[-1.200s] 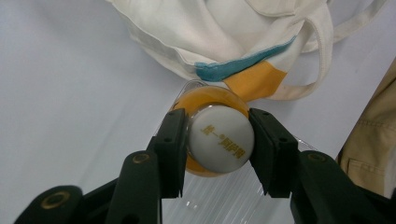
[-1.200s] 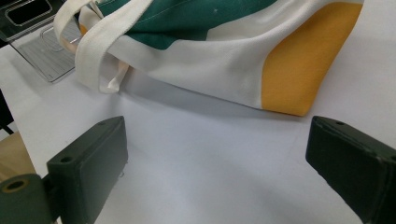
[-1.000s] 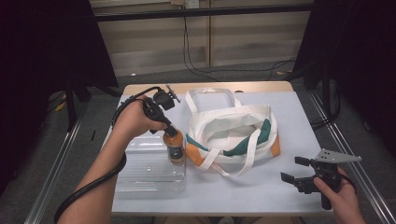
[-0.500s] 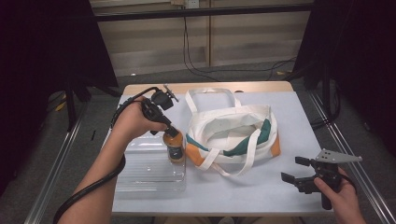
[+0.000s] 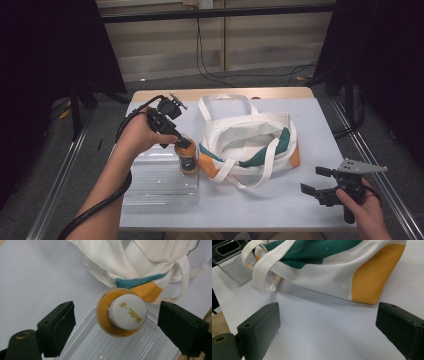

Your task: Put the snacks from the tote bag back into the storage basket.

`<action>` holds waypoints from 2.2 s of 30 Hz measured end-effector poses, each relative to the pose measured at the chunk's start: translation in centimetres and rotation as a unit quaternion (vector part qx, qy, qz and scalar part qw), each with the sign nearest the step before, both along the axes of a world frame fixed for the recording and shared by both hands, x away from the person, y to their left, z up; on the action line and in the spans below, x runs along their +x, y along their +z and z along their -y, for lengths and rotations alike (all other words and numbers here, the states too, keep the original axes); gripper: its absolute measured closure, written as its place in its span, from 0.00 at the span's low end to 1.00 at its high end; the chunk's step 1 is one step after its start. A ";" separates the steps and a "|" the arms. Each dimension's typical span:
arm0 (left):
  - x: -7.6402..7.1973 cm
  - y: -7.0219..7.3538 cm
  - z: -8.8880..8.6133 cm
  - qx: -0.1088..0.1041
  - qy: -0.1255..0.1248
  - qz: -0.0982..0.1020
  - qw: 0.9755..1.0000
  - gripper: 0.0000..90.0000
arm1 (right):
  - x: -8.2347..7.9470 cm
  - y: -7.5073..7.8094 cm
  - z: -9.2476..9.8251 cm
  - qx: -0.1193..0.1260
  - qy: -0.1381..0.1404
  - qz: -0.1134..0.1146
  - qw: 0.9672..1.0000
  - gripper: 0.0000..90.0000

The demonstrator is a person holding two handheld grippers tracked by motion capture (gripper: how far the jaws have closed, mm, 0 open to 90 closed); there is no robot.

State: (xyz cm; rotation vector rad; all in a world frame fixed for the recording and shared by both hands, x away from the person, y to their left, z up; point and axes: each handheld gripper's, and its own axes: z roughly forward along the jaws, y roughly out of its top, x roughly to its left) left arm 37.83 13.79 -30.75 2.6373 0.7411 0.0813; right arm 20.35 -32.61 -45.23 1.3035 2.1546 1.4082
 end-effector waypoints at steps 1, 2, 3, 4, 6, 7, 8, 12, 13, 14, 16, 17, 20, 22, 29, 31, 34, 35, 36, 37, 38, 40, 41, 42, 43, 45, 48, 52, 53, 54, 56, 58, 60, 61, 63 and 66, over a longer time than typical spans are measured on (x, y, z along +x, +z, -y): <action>0.0 0.0 -0.1 0.001 -0.003 -0.001 1.000 0.14 | 0.0 0.0 0.0 0.002 0.000 -0.002 1.000 0.06; -0.1 -0.2 -0.2 0.004 0.006 0.006 1.000 0.13 | 0.1 0.0 0.0 0.002 0.001 -0.001 1.000 0.06; -0.1 -0.2 -0.3 0.008 0.010 0.005 1.000 0.12 | 0.1 0.0 -0.1 0.003 0.002 -0.001 1.000 0.06; -0.1 -0.3 -0.5 0.008 0.009 0.002 1.000 0.11 | 0.2 0.0 -0.1 0.003 0.000 -0.002 1.000 0.06; -0.2 -0.5 -0.7 0.006 0.010 0.005 1.000 0.11 | 0.3 0.0 -0.1 0.004 0.001 -0.003 1.000 0.06; -0.3 -0.6 -0.8 0.005 0.012 0.006 1.000 0.11 | 0.3 0.0 -0.1 0.004 0.001 -0.003 1.000 0.06; -0.4 -0.7 -1.0 0.003 0.013 0.008 1.000 0.10 | 0.3 0.0 -0.1 0.003 0.003 -0.001 1.000 0.06; -0.7 -1.0 -1.5 -0.007 0.018 0.005 1.000 0.10 | 0.5 -0.1 -0.1 0.004 0.002 -0.002 1.000 0.06; -0.8 -1.1 -1.6 -0.007 0.021 0.006 1.000 0.10 | 0.5 -0.1 -0.2 0.004 0.002 -0.003 1.000 0.06; -0.8 -1.1 -1.7 -0.002 0.018 0.007 1.000 0.09 | 0.5 -0.1 -0.2 0.003 0.002 -0.003 1.000 0.06; -1.0 -1.4 -1.8 -0.007 0.025 0.009 1.000 0.09 | 0.4 -0.2 -0.1 0.003 0.001 -0.003 1.000 0.06; -1.0 -1.4 -1.8 -0.008 0.022 0.008 1.000 0.09 | 0.3 -0.1 -0.1 0.002 0.001 -0.004 1.000 0.06; -1.2 -1.8 -1.9 -0.009 0.027 0.006 1.000 0.09 | 0.2 -0.1 0.0 0.003 -0.001 -0.003 1.000 0.06; -1.2 -2.0 -2.0 -0.008 0.024 0.003 1.000 0.08 | 0.1 -0.1 0.0 0.000 -0.001 -0.002 1.000 0.06; -1.9 -2.6 -2.4 -0.029 0.037 0.010 0.999 0.08 | -0.4 0.0 0.0 0.000 -0.003 -0.001 1.000 0.06; -2.2 -2.8 -2.4 -0.037 0.052 0.014 0.998 0.08 | -0.4 0.1 0.0 0.002 -0.003 0.000 1.000 0.06; -2.2 -2.7 -2.8 -0.036 0.041 0.020 0.998 0.08 | -0.4 0.0 -0.1 0.001 -0.003 -0.001 1.000 0.06; -2.4 -2.7 -2.8 -0.041 0.048 0.018 0.998 0.08 | -0.3 0.0 -0.1 0.001 0.000 -0.003 1.000 0.06; -2.5 -2.8 -2.9 -0.036 0.043 0.023 0.998 0.08 | -0.2 0.0 -0.1 0.002 0.000 -0.003 1.000 0.06; -2.6 -2.8 -2.9 -0.038 0.049 0.022 0.998 0.08 | -0.2 0.0 -0.2 0.003 -0.002 -0.003 1.000 0.06; -2.6 -2.9 -3.0 -0.038 0.044 0.024 0.998 0.08 | -0.1 0.0 -0.1 0.004 -0.002 -0.004 1.000 0.06; -2.8 -3.0 -3.1 -0.035 0.051 0.022 0.998 0.08 | 0.0 0.0 -0.2 0.003 -0.001 -0.003 1.000 0.06; -2.9 -3.1 -3.2 -0.034 0.056 0.023 0.998 0.08 | 0.0 0.0 -0.2 0.002 0.002 -0.004 1.000 0.06; -3.0 -3.2 -3.4 -0.035 0.055 0.024 0.998 0.08 | 0.1 -0.1 -0.2 0.002 0.000 -0.004 1.000 0.06; -3.0 -3.3 -3.5 -0.045 0.060 0.022 0.997 0.08 | 0.1 0.0 -0.3 0.004 0.001 -0.003 1.000 0.06; -3.1 -3.5 -3.9 -0.045 0.064 0.026 0.997 0.07 | 0.2 0.0 -0.3 0.005 0.004 -0.004 1.000 0.06; -3.4 -3.7 -4.3 -0.051 0.069 0.024 0.996 0.07 | 0.3 0.0 -0.5 0.004 0.007 -0.005 1.000 0.06; -3.7 -4.0 -4.9 -0.068 0.068 0.014 0.995 0.07 | 0.6 0.0 -0.7 0.003 0.011 -0.002 1.000 0.06; -3.7 -4.1 -5.1 -0.067 0.069 0.018 0.995 0.07 | 0.6 0.0 -0.8 0.003 0.008 -0.002 1.000 0.06; -3.7 -4.1 -5.2 -0.068 0.068 0.020 0.995 0.07 | 0.7 0.0 -0.8 0.001 0.012 -0.002 1.000 0.06; -3.8 -4.3 -5.4 -0.075 0.071 0.017 0.994 0.07 | 0.7 0.0 -1.0 -0.001 0.014 -0.003 1.000 0.06; -3.9 -4.5 -5.6 -0.070 0.072 0.018 0.995 0.07 | 0.8 0.0 -1.2 -0.004 0.018 -0.003 1.000 0.06; -4.0 -5.0 -5.7 -0.083 0.083 0.020 0.993 0.07 | 0.8 0.0 -1.3 -0.005 0.017 -0.006 1.000 0.06; -3.9 -5.0 -5.9 -0.072 0.072 0.018 0.995 0.07 | 0.8 0.0 -1.3 -0.005 0.018 -0.006 1.000 0.06; -4.0 -5.4 -6.1 -0.075 0.074 0.017 0.994 0.07 | 0.8 -0.1 -1.3 -0.005 0.019 -0.006 1.000 0.06; -4.1 -6.0 -6.2 -0.083 0.075 0.015 0.994 0.07 | 0.9 -0.1 -1.3 -0.006 0.020 -0.005 1.000 0.06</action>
